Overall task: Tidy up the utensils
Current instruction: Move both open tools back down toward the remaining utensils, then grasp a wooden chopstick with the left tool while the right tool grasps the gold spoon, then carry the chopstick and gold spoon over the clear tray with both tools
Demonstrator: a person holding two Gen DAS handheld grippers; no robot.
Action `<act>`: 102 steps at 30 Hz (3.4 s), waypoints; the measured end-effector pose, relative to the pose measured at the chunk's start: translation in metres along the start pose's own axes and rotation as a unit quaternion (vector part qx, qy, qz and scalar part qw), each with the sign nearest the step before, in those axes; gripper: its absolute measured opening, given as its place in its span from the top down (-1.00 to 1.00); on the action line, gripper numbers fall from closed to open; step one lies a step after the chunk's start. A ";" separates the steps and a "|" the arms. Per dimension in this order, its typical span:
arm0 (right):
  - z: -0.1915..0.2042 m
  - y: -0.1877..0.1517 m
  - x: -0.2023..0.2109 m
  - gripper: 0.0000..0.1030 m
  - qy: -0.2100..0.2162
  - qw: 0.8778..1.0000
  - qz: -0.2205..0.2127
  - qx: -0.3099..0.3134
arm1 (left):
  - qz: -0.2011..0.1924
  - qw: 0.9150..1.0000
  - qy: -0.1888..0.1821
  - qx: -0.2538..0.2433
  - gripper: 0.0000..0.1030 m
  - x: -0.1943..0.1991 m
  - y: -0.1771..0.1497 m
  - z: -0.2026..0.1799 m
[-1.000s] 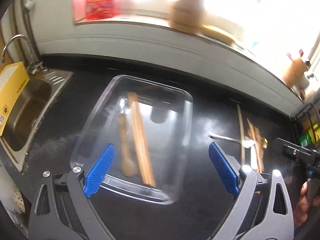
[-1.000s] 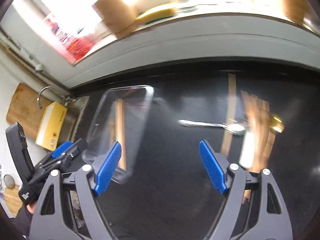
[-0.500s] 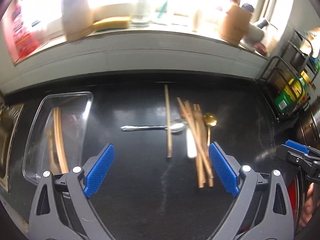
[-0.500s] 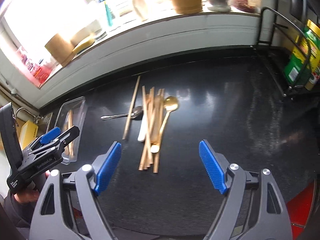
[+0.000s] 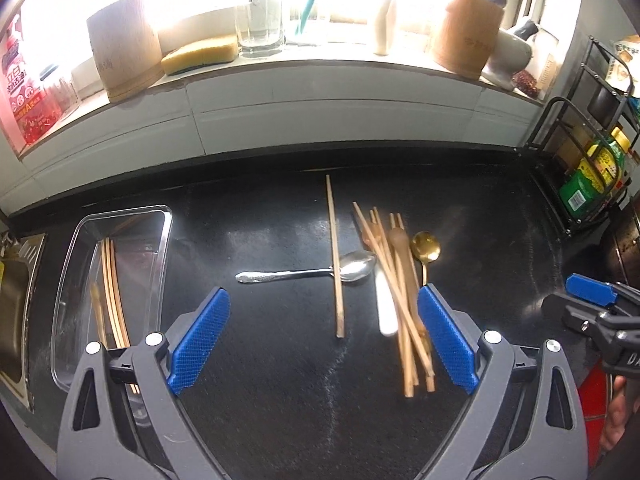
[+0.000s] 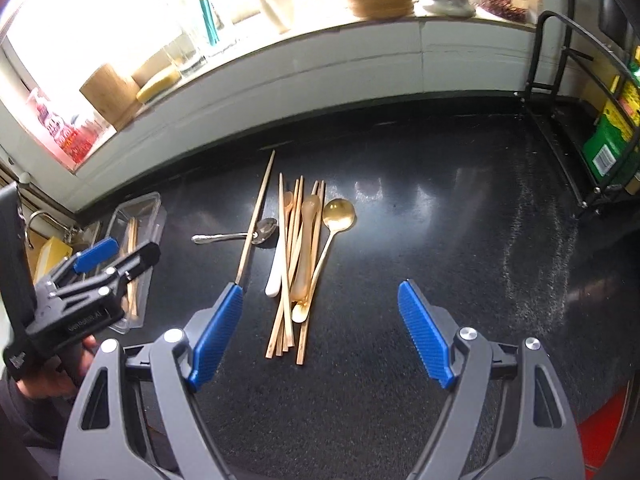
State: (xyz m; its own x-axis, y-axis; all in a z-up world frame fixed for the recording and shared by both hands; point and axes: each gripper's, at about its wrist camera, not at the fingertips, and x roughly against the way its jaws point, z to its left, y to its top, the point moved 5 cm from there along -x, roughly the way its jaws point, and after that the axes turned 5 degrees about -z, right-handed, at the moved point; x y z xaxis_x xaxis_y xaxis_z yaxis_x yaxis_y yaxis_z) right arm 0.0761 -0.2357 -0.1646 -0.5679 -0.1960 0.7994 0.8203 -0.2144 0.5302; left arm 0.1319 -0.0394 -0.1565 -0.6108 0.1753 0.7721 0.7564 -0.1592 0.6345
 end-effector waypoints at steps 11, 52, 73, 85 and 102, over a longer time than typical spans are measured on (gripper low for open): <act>0.005 0.006 -0.090 -0.01 -0.003 0.998 0.062 0.024 | 0.040 0.999 -0.007 -0.032 -0.78 -0.098 0.018 0.008; -0.018 0.016 -0.138 0.92 -0.053 0.996 0.070 0.036 | 0.050 0.996 -0.035 -0.069 0.90 -0.150 0.027 -0.015; 0.064 0.040 -0.005 0.91 0.007 0.991 -0.049 0.126 | -0.012 0.999 0.037 0.005 0.90 0.008 0.020 0.025; 0.138 0.009 0.011 0.91 0.040 0.983 -0.048 0.175 | -0.024 0.995 0.079 0.059 0.90 0.064 -0.016 0.082; 0.281 -0.015 -0.018 0.91 0.085 0.969 -0.034 0.228 | -0.022 0.986 0.124 0.107 0.90 0.102 -0.053 0.207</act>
State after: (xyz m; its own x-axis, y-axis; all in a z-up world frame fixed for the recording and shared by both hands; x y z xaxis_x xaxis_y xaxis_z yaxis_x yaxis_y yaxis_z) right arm 0.0929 0.0401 -0.1080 -0.5930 -0.3597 0.7204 0.7027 0.2058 0.6811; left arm 0.0777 0.1882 -0.1183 -0.6624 -0.0691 0.7459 0.7438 0.0575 0.6659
